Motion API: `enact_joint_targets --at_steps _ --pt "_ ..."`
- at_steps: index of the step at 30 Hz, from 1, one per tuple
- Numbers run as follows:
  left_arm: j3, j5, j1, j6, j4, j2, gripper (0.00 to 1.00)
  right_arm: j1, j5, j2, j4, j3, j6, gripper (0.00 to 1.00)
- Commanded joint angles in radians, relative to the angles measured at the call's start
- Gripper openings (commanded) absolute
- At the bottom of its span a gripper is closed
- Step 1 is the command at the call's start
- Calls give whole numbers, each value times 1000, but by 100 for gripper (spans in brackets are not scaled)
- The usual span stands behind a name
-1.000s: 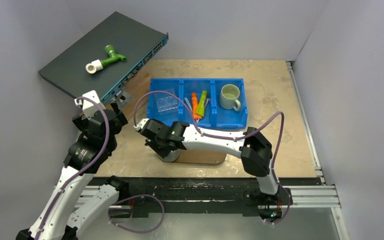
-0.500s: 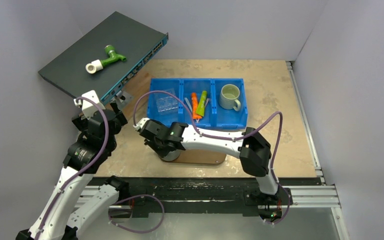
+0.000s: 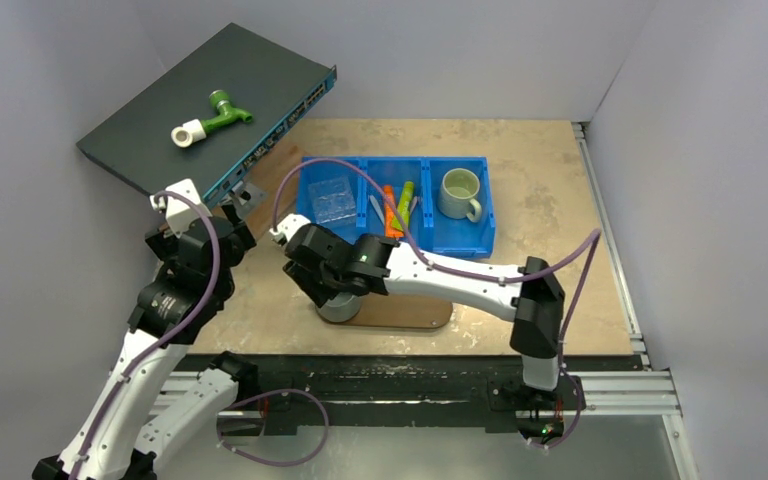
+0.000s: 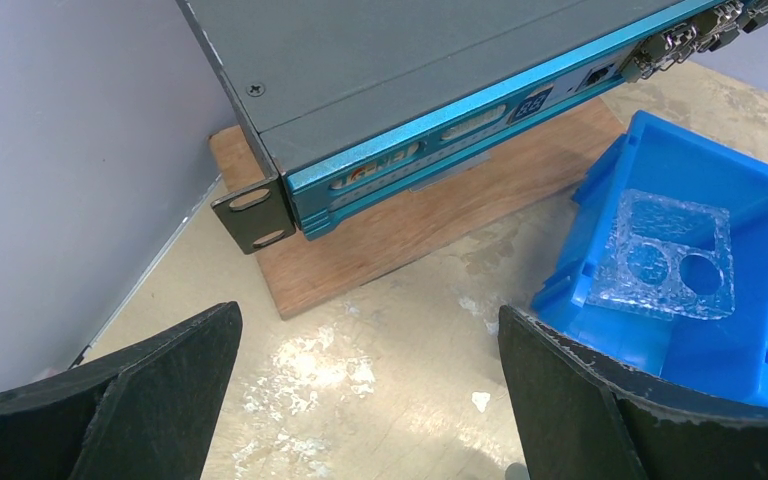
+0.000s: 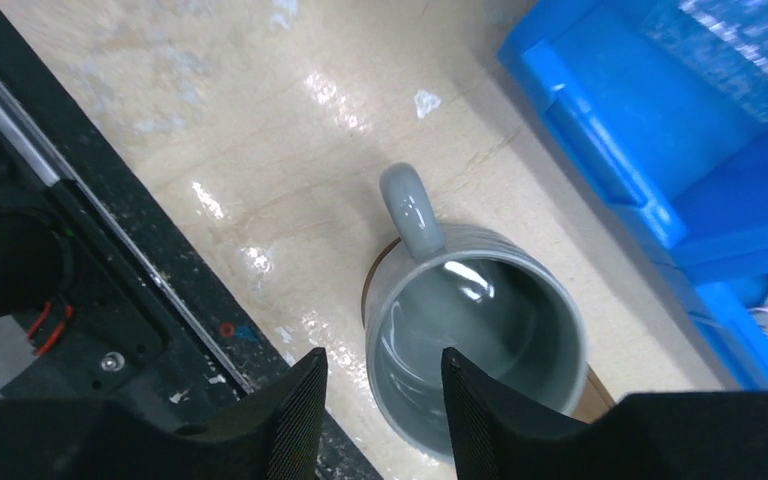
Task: Prepare toiletry sets of a toothbrush and toothpaste on the tray
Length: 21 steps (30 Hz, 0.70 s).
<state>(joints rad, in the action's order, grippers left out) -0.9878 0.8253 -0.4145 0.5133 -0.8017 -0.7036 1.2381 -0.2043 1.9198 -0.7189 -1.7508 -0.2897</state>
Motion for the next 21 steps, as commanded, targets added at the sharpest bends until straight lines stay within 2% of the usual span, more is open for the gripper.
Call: enact_joint_targets --at_steps 1,8,15,21 --pt "-37 0 6 3 11 -10 100 1 -110 -108 -23 -44 -2 48" --pt "-39 -13 6 -6 15 -23 100 -79 -182 -176 -87 -44 -2 48" --pt "-39 -35 6 -22 21 -29 100 -254 -197 -284 -93 14 -13 48" --pt "-41 -101 7 -70 34 -47 100 -427 -221 -305 -90 33 -53 48"
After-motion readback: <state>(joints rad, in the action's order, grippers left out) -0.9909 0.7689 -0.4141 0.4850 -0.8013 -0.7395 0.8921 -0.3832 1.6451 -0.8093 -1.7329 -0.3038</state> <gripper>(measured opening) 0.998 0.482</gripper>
